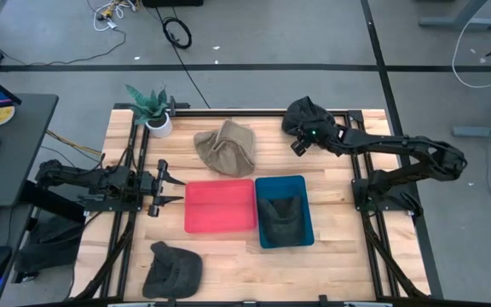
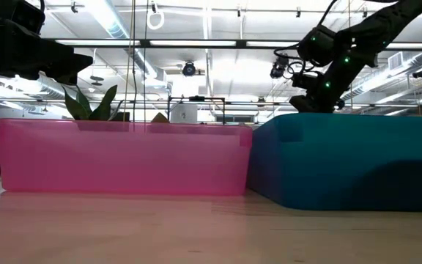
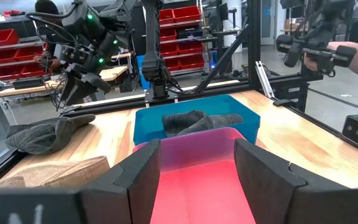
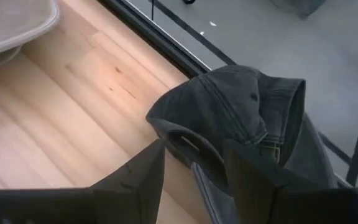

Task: Pick & Place hat
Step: Put the top black cap into the blue bin

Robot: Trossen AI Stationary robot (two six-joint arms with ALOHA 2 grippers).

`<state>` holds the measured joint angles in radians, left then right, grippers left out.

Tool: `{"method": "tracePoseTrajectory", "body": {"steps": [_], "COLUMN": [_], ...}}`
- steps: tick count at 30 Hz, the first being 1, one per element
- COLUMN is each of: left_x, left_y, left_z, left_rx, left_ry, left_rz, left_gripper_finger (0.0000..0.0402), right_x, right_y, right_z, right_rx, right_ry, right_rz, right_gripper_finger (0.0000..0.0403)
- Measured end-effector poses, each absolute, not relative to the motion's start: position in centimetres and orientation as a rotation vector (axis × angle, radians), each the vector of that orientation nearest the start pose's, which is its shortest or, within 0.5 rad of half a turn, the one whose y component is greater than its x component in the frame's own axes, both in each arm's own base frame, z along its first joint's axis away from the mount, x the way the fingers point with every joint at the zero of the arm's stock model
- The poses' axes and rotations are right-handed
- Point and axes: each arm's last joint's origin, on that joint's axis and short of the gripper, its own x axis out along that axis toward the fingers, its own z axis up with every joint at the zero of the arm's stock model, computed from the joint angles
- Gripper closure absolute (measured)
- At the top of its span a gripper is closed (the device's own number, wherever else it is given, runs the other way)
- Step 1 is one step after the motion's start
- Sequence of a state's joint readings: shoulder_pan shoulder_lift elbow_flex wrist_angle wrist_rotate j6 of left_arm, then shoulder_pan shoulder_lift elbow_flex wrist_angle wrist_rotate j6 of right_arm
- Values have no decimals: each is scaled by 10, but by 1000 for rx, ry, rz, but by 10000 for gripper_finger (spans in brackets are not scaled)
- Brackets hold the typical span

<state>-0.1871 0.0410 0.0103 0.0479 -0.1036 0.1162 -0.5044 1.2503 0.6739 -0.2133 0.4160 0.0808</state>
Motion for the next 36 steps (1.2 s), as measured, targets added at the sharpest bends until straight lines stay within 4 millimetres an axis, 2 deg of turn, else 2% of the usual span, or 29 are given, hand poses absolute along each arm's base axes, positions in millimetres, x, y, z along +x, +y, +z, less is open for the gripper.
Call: {"method": "tracePoseTrajectory", "body": {"steps": [7, 15, 21, 29, 36], "left_x": [98, 98, 98, 98, 98], "left_y": [-16, -16, -16, -16, -16], "left_z": [169, 168, 168, 168, 168], "left_rx": [114, 114, 114, 114, 114], "left_ry": [-22, -22, -22, -22, -22], "left_rz": [-82, -82, -82, -82, -82], "left_gripper_finger": [193, 193, 193, 193, 193], "right_x": [198, 189, 183, 181, 182], "right_y": [-133, -132, -134, -136, -138], "right_z": [199, 181, 174, 167, 156], "right_rx": [124, 80, 85, 55, 67], "right_ry": [851, 887, 911, 881, 935], "right_rz": [-860, -850, -865, -894, -891], "right_gripper_finger": [234, 234, 234, 234, 234]}}
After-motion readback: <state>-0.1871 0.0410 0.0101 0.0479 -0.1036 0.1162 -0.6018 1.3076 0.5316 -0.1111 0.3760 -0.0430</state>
